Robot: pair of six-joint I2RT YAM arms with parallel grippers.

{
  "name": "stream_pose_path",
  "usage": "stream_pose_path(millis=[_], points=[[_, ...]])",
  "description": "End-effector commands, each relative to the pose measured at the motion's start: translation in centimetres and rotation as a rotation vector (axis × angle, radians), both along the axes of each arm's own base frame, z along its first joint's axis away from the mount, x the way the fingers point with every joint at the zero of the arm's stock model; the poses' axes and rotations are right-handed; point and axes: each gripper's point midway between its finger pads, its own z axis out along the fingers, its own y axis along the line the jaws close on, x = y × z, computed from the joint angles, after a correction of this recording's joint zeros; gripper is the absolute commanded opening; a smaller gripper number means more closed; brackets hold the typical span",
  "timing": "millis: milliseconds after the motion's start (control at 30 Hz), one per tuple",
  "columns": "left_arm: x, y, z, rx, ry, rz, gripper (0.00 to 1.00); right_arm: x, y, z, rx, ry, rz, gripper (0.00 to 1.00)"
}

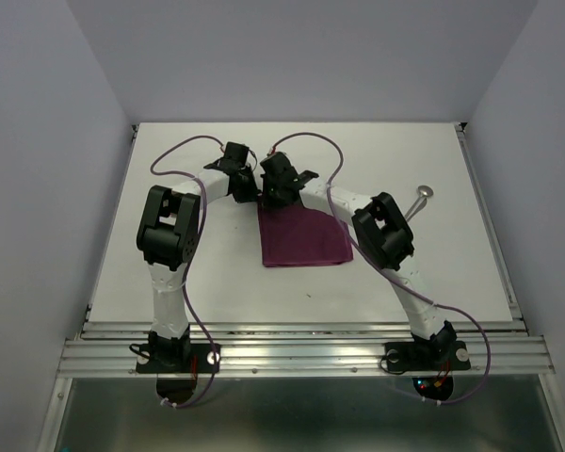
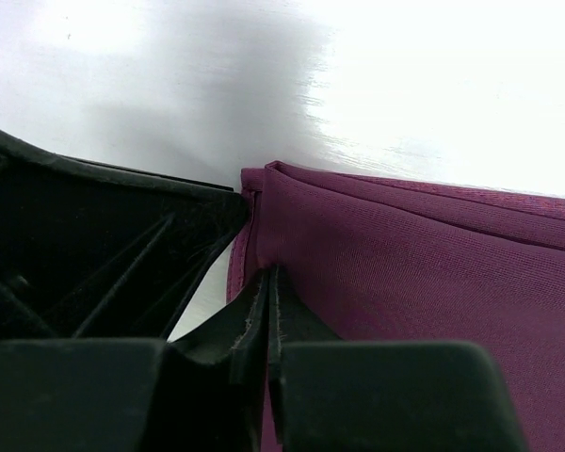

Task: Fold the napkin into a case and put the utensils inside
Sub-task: Smooth out the lower triangle-folded napkin at the center of the board.

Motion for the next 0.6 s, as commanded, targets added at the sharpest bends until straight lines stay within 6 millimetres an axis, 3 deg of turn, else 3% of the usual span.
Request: stream_pose_path(millis=[0, 567], points=[[-0.7, 0.1, -1.2, 0.005, 0.039, -0.005, 0.05, 0.3, 0.4, 0.7, -0.01, -0.029, -0.002, 0.01], [-0.8, 0.1, -1.8, 0.003, 0.049, -0.005, 0.05, 0.3, 1.9, 5.4, 0.12, -0.093, 0.027, 0.01]])
